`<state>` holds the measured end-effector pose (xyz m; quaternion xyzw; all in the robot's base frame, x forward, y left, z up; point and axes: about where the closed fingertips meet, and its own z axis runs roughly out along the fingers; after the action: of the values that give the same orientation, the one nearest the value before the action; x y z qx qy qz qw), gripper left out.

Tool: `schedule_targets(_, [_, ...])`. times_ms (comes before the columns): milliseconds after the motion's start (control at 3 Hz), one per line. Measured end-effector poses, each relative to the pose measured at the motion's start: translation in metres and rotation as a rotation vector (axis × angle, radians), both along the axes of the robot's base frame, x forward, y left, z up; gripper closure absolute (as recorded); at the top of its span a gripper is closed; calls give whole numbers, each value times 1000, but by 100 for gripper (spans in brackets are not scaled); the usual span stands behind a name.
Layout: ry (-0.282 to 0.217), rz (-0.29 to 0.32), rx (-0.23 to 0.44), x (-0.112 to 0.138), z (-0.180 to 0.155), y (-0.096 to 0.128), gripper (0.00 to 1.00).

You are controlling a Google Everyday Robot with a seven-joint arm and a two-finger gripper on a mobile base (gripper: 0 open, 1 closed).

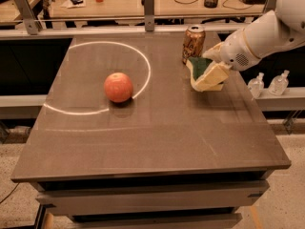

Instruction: Move sponge near apple

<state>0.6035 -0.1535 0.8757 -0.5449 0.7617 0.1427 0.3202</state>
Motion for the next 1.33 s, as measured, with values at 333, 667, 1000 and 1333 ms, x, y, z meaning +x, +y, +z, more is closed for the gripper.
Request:
schedule_targets(333, [18, 17, 47, -1, 9, 35, 100])
schedule_targets(667, [34, 37, 88, -7, 13, 67, 100])
schedule_targets(1000, [62, 57, 120, -11, 6, 101, 100])
schedule_targets(1333, [84, 97, 133, -18, 0, 129, 100])
